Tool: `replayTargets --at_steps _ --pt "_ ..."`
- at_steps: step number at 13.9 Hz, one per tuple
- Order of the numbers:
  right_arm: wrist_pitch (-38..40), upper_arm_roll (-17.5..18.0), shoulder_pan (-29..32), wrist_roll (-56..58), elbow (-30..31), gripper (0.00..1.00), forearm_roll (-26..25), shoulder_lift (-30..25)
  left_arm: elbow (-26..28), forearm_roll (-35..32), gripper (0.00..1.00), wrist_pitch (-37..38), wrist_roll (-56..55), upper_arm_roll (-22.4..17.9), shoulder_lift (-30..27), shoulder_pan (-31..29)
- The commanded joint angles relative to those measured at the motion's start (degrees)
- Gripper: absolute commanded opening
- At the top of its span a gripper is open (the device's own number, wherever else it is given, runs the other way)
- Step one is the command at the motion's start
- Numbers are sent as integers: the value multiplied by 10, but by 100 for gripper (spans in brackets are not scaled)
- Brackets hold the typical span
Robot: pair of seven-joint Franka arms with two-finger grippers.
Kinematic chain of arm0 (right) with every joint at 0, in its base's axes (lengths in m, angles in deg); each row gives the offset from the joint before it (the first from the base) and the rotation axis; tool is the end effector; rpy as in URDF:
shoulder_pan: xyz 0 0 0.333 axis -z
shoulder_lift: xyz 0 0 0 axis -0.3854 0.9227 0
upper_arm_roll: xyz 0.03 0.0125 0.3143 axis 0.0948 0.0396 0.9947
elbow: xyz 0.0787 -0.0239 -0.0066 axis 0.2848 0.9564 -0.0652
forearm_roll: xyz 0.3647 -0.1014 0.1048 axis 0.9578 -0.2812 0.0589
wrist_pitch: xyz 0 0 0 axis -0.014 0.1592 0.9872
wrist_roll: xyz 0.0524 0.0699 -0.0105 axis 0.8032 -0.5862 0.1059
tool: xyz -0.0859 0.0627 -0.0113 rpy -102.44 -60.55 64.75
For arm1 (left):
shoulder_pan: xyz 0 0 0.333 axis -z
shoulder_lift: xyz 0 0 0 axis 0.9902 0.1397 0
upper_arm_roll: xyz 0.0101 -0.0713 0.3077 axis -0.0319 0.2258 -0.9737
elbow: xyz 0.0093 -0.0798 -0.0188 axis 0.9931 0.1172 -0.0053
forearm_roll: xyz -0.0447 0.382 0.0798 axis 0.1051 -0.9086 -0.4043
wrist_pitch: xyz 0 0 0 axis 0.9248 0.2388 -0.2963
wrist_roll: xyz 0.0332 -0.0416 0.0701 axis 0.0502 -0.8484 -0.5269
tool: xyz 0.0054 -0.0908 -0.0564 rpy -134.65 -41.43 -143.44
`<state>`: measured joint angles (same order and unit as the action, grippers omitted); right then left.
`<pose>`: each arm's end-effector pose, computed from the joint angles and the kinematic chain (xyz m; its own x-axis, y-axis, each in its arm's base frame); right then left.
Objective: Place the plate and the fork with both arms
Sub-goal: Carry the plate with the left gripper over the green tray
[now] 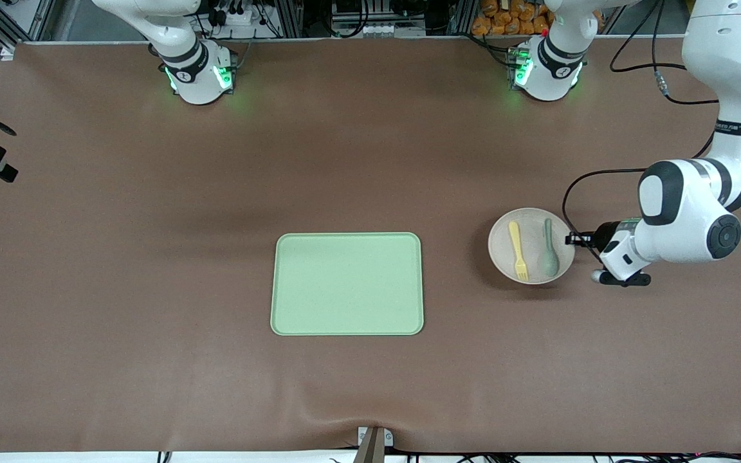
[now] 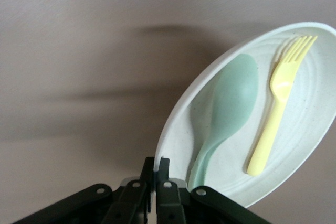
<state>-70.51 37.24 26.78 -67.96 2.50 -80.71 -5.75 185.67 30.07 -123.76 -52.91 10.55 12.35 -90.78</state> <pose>0.5538 -0.0524 0.6690 0.9892 -0.1078 0.0992 -0.1003 -0.9919 -0.0775 0.6059 -0.0383 0.2673 0.9618 -0.0800 -0.2618 -0.0076 -0.9638 0.2666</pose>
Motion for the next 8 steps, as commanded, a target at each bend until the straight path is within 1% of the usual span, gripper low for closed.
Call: replayTargets --at_steps 1,2,8 --pt "5 8 14 -5 -4 100 13 0 -69 18 0 23 -14 37 40 4" --pt "4 8 14 -5 -4 100 13 5 -91 25 0 23 -32 46 55 12" --pt "6 8 13 -9 -4 100 12 15 -222 28 0 21 -149 47 154 116"
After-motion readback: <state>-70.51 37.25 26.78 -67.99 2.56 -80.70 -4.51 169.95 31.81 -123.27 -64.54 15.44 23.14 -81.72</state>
